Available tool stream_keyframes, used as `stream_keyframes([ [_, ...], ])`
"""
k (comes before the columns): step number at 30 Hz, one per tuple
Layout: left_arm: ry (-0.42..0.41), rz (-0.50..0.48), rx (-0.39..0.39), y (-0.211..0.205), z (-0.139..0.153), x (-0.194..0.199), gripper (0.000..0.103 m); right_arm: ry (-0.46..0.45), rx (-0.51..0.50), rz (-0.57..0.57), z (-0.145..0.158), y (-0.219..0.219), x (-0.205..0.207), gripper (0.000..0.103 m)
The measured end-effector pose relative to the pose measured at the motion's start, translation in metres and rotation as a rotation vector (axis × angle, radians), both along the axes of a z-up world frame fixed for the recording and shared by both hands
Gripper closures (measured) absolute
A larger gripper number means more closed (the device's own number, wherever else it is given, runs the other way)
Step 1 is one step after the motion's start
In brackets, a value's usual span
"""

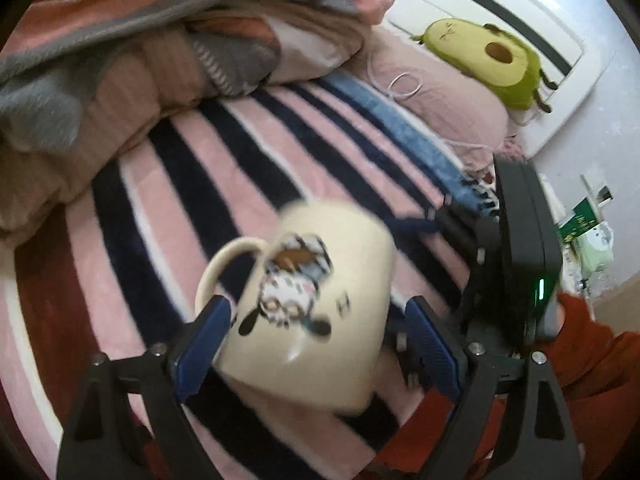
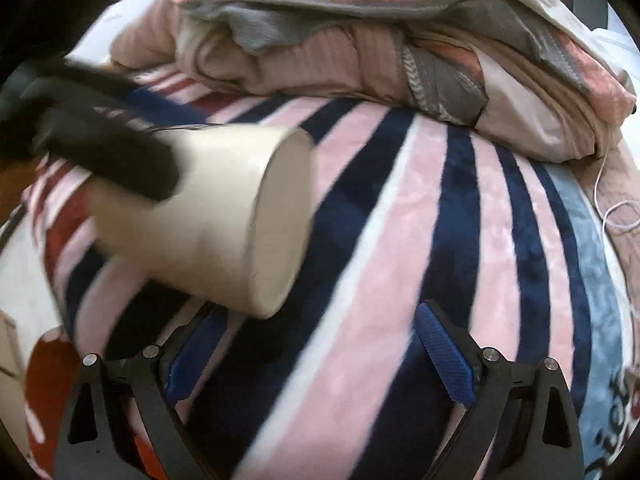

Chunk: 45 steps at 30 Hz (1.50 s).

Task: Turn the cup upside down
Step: 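Lower the inverted mug onto the blanket and open the right tool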

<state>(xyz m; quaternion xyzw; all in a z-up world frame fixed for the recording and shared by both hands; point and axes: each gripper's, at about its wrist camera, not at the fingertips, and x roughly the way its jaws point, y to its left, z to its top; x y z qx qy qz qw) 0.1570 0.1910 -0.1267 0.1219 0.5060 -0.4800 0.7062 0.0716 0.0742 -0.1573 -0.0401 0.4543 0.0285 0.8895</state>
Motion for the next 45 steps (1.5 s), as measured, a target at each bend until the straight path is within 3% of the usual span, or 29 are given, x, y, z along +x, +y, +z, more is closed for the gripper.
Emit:
stream_keyframes([
  [3,0.051,0.037,-0.025,0.008,-0.005,0.004,0.017,0.021,-0.003,-0.044,0.000,-0.012,0.021,0.008],
  [7,0.052,0.084,-0.023,0.014,-0.005,0.008,0.017,0.024,0.029,-0.124,0.008,-0.035,0.020,0.008],
  [10,0.056,0.077,-0.023,0.010,-0.003,0.008,0.017,0.007,0.231,-0.200,0.018,-0.064,0.005,0.007],
  [14,0.031,0.061,0.039,-0.006,-0.006,0.005,0.016,0.033,0.781,-0.138,0.021,-0.091,0.001,0.007],
  [16,0.022,0.059,0.068,-0.013,-0.010,0.004,0.017,0.068,0.926,-0.099,0.019,-0.087,0.009,0.007],
  [18,0.029,0.074,0.079,-0.017,-0.014,0.007,0.017,0.173,0.986,-0.081,0.011,-0.073,0.028,0.007],
  [22,0.044,0.088,0.073,-0.021,-0.022,0.010,0.017,0.257,1.013,-0.151,-0.008,-0.059,0.055,0.007],
  [24,0.049,0.083,0.079,-0.025,-0.027,0.008,0.023,0.273,1.050,-0.224,-0.022,-0.059,0.066,0.007],
  [27,0.035,0.112,0.081,-0.027,-0.031,0.008,0.023,0.262,1.041,-0.304,-0.021,-0.058,0.075,0.010],
  [28,0.036,0.120,0.065,-0.026,-0.031,0.008,0.023,0.255,1.020,-0.315,-0.020,-0.058,0.076,0.018],
  [31,-0.036,0.099,0.030,-0.025,-0.024,-0.003,0.023,0.203,0.978,-0.295,-0.009,-0.055,0.074,0.018],
  [35,-0.127,0.076,-0.040,-0.036,-0.009,-0.017,0.023,0.029,0.746,-0.182,0.031,-0.045,0.060,0.019],
  [38,-0.135,0.062,-0.107,-0.039,-0.001,-0.020,0.023,-0.119,0.533,-0.090,0.062,-0.034,0.041,0.020],
  [40,-0.136,0.043,-0.130,-0.041,0.003,-0.028,0.023,-0.193,0.446,-0.017,0.076,-0.033,0.026,0.023],
  [43,-0.182,0.014,-0.132,-0.036,0.007,-0.047,0.022,-0.164,0.360,0.075,0.076,-0.026,0.012,0.023],
  [45,-0.215,0.014,-0.146,-0.035,0.010,-0.062,0.020,-0.136,0.396,0.105,0.068,-0.025,0.005,0.023],
])
